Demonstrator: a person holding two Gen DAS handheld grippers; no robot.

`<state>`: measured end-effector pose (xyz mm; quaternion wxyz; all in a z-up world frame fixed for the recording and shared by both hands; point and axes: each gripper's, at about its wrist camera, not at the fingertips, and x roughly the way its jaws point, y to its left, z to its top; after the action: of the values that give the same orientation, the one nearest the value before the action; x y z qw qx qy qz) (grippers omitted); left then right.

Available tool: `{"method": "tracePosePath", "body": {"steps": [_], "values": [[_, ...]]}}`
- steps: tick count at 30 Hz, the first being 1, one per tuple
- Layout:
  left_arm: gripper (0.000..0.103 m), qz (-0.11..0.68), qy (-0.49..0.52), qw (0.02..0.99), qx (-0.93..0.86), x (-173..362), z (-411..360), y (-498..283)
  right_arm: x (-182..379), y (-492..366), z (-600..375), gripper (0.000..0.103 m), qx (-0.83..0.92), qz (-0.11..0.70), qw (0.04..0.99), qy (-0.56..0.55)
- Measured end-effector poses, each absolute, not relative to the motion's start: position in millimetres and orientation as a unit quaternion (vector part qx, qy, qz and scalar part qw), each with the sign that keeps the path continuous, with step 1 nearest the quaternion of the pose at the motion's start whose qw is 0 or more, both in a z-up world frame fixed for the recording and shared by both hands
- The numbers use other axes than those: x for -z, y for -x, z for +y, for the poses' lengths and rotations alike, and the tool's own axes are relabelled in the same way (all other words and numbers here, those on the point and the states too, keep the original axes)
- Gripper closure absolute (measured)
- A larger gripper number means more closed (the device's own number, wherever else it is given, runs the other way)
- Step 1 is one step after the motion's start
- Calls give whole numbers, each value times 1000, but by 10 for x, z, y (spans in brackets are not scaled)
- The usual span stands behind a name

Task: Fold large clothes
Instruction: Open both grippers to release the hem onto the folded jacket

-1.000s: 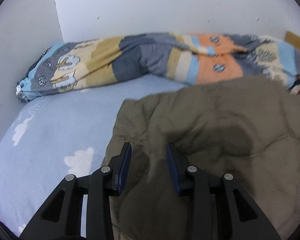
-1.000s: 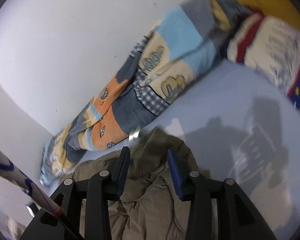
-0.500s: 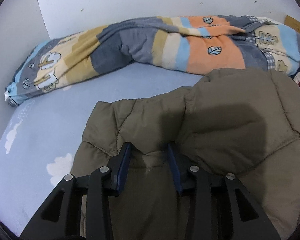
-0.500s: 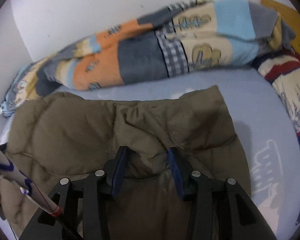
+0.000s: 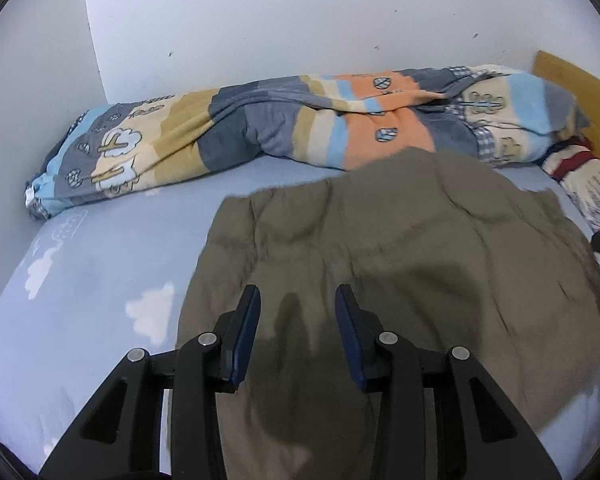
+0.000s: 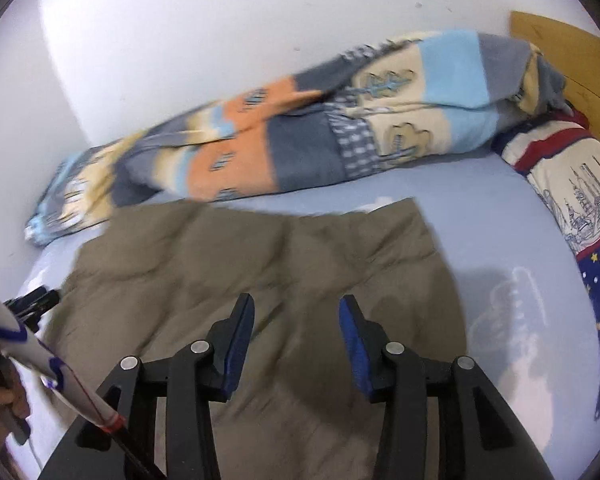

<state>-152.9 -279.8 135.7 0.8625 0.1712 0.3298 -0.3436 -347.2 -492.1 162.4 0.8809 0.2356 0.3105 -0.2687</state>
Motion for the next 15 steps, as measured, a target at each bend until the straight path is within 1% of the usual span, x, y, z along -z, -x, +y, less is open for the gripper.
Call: {"method": "tracePosePath", "body": {"steps": [3, 6, 10, 12, 15], "values": [[65, 339, -193, 857, 338, -1232, -2691, 1682, -1568, 3526, -4571, 55, 261, 320, 877, -244], [65, 357, -202, 853, 322, -1038, -2654, 1664, -1397, 3491, -4357, 55, 261, 338, 871, -243], [65, 408, -187, 836, 315, -747, -2660, 1506, -1057, 3325, -4374, 55, 272, 381, 848, -248], [65, 427, -187, 828, 312, -703, -2709, 1443, -879, 3263, -4445, 55, 273, 392, 839, -259], [65, 439, -201, 822, 301, -723, -2767, 1436, -759, 3175, -4472, 55, 278, 399, 841, -237]]}}
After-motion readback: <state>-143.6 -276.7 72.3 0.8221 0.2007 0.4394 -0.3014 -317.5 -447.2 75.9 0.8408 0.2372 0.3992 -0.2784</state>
